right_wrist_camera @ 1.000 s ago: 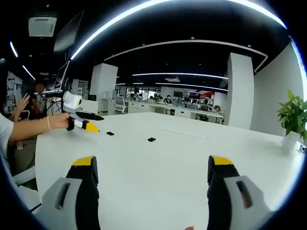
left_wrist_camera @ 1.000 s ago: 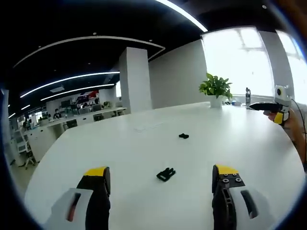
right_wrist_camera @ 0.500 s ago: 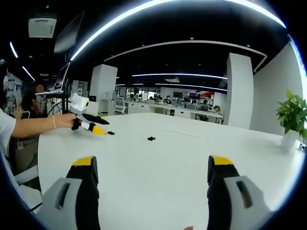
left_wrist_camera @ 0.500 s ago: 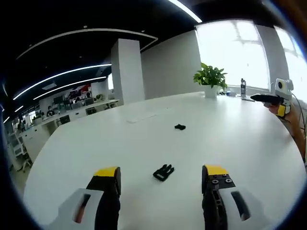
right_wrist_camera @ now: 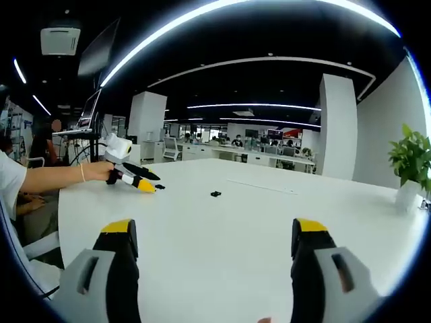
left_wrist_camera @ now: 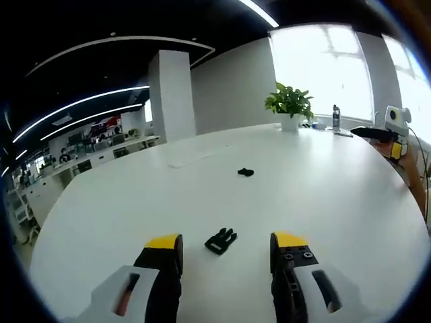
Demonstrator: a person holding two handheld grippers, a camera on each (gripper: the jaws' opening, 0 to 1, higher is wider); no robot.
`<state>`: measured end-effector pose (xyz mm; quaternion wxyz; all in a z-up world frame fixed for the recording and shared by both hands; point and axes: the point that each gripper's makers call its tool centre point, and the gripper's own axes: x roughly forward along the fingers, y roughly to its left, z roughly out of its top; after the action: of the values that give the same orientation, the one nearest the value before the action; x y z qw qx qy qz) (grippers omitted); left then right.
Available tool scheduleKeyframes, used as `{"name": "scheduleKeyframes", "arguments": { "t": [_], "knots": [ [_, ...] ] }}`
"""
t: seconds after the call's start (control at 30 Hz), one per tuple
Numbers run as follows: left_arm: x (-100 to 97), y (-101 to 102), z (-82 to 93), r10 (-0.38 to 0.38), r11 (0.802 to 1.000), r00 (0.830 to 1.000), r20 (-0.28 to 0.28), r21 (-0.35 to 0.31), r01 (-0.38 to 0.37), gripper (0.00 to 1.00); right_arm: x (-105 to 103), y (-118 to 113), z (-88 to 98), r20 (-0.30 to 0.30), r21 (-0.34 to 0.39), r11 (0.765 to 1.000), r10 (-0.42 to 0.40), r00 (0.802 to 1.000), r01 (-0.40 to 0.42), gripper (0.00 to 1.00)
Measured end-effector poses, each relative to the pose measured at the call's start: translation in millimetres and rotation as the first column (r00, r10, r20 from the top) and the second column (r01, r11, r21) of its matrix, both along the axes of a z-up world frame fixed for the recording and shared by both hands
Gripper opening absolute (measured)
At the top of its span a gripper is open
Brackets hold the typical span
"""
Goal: Snap the two parts of the plastic buckle together until the buckle closes and remains connected.
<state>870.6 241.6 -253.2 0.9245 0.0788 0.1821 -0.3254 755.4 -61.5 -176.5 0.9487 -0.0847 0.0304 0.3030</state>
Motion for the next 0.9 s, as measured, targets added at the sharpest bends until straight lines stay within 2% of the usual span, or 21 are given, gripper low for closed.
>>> {"name": "scheduleKeyframes", "arguments": {
  "t": [0.17,0.3,0.67,0.9],
  "knots": [
    [0.9,-0.8,-4.3,-0.027,1.000,0.999,-0.024,0.008,0.027,0.45,-1.9,2.5,0.9,0.002,0.005,1.000,0.006,1.000,-0.006,0.95],
    [0.6,-4.2,-4.0,-0.037,0.999,0.999,-0.038,-0.016,0.036,0.43,-3.5,6.1,0.9,0.000,0.014,1.000,0.015,1.000,-0.015,0.95],
    [3.5,-15.4,-7.1,-0.035,0.999,0.996,-0.078,-0.035,0.033,0.37,-5.2,25.0,0.4,-0.010,0.043,0.998,0.051,0.999,-0.051,0.94],
    [-0.8,-21.7,-7.3,-0.053,0.998,0.995,-0.082,-0.045,0.050,0.35,-11.4,36.7,-3.0,-0.022,0.016,0.997,0.072,0.997,-0.071,0.94]
  ]
}}
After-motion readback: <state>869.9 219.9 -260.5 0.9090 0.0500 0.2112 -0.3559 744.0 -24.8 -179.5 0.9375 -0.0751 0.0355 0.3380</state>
